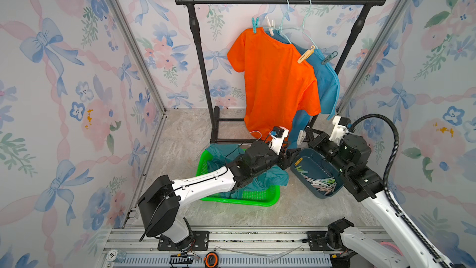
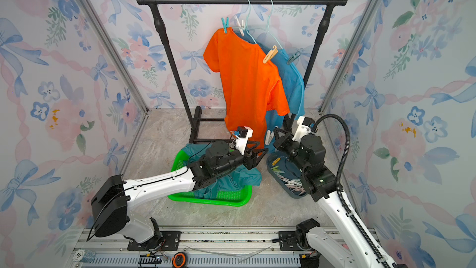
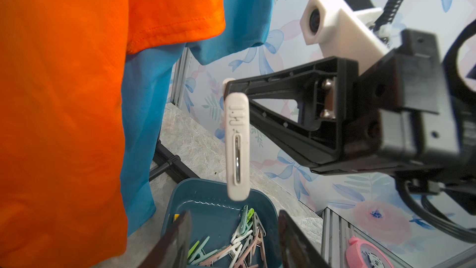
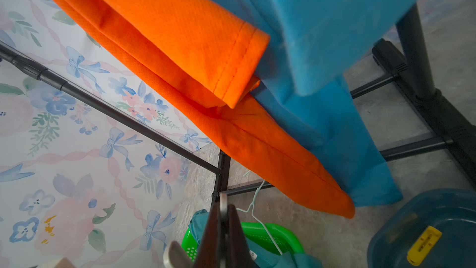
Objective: Use clothespins to secure the t-shirt on both sides of the hanger
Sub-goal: Pick up the clothespin from the storage box.
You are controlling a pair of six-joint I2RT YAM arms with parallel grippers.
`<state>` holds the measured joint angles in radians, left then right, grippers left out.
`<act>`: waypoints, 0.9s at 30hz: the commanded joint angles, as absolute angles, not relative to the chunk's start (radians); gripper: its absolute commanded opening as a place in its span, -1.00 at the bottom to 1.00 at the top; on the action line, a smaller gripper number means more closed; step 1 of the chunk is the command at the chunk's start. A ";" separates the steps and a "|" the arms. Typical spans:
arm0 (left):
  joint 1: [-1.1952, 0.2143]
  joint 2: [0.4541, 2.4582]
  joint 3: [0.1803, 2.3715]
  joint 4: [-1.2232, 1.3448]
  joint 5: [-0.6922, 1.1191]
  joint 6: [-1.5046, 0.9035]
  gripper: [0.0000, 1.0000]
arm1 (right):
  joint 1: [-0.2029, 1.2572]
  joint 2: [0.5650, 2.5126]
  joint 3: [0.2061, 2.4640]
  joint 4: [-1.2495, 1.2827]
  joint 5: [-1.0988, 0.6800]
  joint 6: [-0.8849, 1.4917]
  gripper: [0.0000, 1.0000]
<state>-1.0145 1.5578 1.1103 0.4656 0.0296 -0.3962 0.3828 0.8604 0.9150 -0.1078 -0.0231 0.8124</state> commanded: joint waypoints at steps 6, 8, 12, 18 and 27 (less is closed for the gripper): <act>-1.014 1.600 1.198 0.480 0.042 -0.361 -0.26 | 0.402 0.837 0.946 -0.090 -0.043 0.824 -1.00; -1.013 1.602 1.205 0.479 0.041 -0.353 -0.38 | 0.403 0.827 0.941 -0.095 -0.040 0.821 -1.00; -1.009 1.610 1.217 0.472 0.046 -0.347 -0.53 | 0.405 0.811 0.930 -0.097 -0.037 0.823 -1.00; -1.010 1.613 1.222 0.473 0.042 -0.336 -0.72 | 0.406 0.800 0.924 -0.101 -0.053 0.827 -0.99; -0.997 1.574 1.201 0.473 0.048 -0.307 -0.84 | 0.407 0.792 0.980 -0.194 -0.087 0.762 -0.23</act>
